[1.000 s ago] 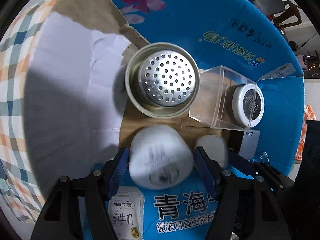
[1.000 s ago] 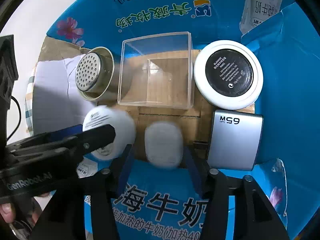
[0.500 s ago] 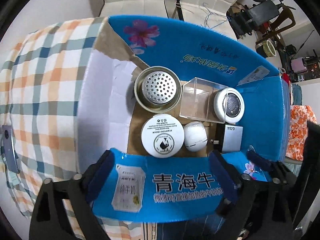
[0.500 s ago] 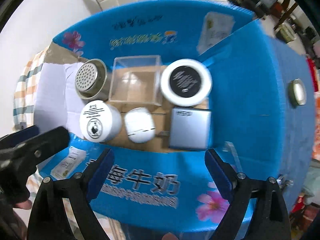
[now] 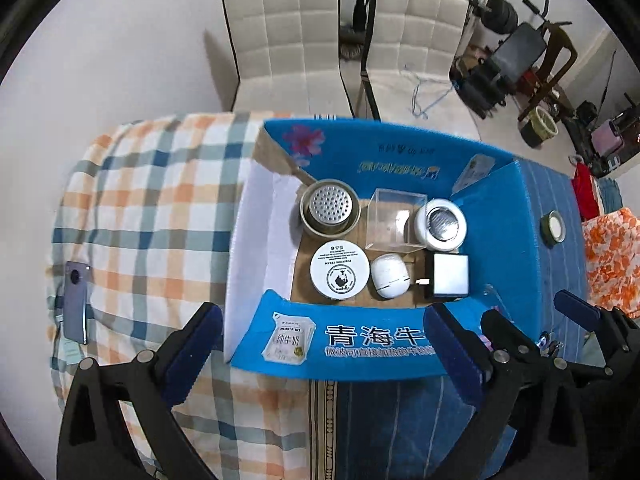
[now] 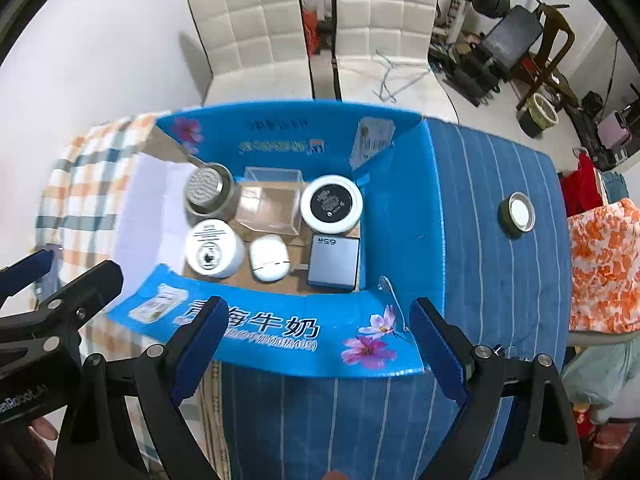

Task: Organize rigid objects
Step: 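Withdraw both grippers from the box toward the can and car key, then grasp the blue printed can with the left gripper while the right grasps the black car key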

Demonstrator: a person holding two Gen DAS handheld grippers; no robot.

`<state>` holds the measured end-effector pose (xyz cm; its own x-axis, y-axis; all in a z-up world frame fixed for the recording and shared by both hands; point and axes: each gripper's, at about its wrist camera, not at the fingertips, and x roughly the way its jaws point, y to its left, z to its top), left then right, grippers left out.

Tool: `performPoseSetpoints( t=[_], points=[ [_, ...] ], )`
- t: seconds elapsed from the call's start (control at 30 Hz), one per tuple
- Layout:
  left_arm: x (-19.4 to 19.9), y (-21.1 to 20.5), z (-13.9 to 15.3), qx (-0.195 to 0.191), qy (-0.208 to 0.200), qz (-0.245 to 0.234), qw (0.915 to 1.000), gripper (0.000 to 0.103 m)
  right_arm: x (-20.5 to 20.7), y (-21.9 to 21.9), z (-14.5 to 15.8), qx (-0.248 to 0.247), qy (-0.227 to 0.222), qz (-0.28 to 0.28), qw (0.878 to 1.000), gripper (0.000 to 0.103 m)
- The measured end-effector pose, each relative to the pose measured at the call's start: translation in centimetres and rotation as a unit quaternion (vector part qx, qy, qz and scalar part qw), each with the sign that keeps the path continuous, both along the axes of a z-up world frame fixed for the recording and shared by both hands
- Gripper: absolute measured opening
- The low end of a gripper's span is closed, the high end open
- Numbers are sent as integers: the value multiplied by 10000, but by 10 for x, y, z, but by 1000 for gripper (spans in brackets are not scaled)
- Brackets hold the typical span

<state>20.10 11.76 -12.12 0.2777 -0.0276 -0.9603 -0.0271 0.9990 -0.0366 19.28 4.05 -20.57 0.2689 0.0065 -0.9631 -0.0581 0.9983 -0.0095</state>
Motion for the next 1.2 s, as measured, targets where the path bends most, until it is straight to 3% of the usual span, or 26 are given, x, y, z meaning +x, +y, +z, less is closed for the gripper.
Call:
performPoseSetpoints(
  t=[0.23, 0.4, 0.63, 0.8, 0.93, 0.97, 1.03, 1.2],
  points=[
    [-25, -8, 41, -7, -391, 12, 9992, 103, -31, -8, 49, 268, -318, 100, 9991, 94],
    [-35, -24, 59, -129, -559, -153, 9982, 103, -44, -32, 62, 373, -373, -80, 9986, 94],
    [-36, -83, 55, -323, -551, -687, 9956, 103, -73, -131, 48, 385, -182, -1002, 9941, 94],
    [-41, -159, 39, -339, -443, -1317, 9897, 103, -100, -243, 7, 262, 131, -2276, 9733, 94],
    [-52, -232, 6, -196, -330, -1921, 9806, 103, -116, -325, -69, 305, 588, -3049, 9501, 93],
    [-55, -250, -9, -174, -263, -2053, 9782, 103, -118, -340, -91, 435, 797, -3180, 9437, 87],
    [-58, -281, -39, -100, -106, -2259, 9740, 103, -120, -360, -129, 674, 1159, -3331, 9333, 77],
    [-61, -329, -95, 88, 296, -2545, 9666, 103, -120, -369, -178, 1052, 1318, -3410, 9248, 71]
  ],
)
